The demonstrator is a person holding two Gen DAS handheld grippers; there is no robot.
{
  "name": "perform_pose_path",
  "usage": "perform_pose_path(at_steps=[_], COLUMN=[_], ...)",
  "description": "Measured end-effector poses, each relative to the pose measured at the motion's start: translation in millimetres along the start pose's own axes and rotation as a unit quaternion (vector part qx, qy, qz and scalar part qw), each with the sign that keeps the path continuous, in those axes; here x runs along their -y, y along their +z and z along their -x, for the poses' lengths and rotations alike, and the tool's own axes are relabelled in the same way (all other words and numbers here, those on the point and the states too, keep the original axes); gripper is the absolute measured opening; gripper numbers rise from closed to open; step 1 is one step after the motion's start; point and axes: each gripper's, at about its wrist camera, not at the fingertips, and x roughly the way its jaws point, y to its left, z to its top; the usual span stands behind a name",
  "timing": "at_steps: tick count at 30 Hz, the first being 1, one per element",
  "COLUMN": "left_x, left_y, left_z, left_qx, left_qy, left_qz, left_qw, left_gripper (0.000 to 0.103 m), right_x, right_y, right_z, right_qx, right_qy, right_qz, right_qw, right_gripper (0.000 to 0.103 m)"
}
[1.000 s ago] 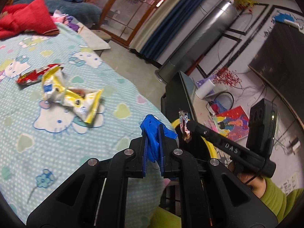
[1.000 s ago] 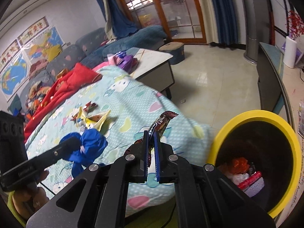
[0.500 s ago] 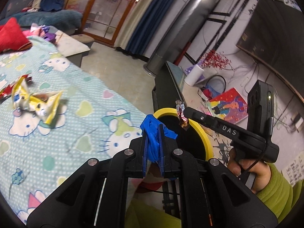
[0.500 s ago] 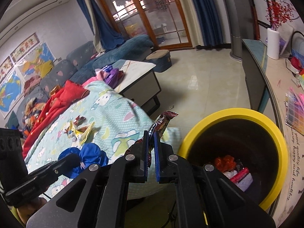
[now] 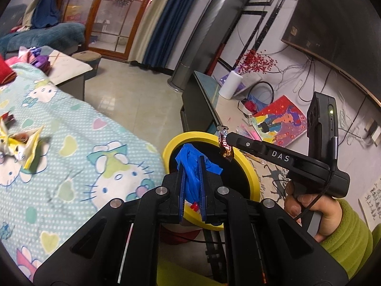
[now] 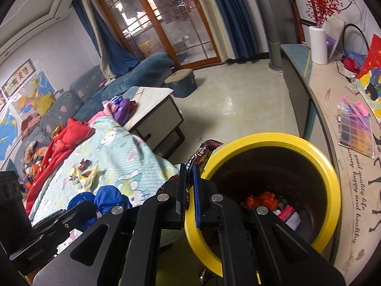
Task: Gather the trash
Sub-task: 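Carry the blue balloon and brown wrapper over the yellow bin with both grippers, then open both grippers to drop the balloon and wrapper into the bin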
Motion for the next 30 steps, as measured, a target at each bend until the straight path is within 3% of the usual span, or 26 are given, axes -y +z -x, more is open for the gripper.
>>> perform_pose_path(at_steps=[20, 30], left_x=[49.2, 57.6], left_y=[0.5, -8.0], left_z=[-56.1, -86.2], left_qx=[-0.033, -0.061], left_qy=[-0.012, -0.013], left_qz=[-0.084, -0.103], left_qw=[0.9959, 0.9927], left_gripper=[0.005, 0.005], right_x=[62.6, 89.4], right_y=[-0.6, -1.8], right_z=[3.5, -0.2], right_qx=[-0.013, -0.026], right_qy=[-0.051, -0.061], right_qz=[-0.040, -0.069], right_qw=[0.998, 0.995], right_gripper=[0.006, 0.006])
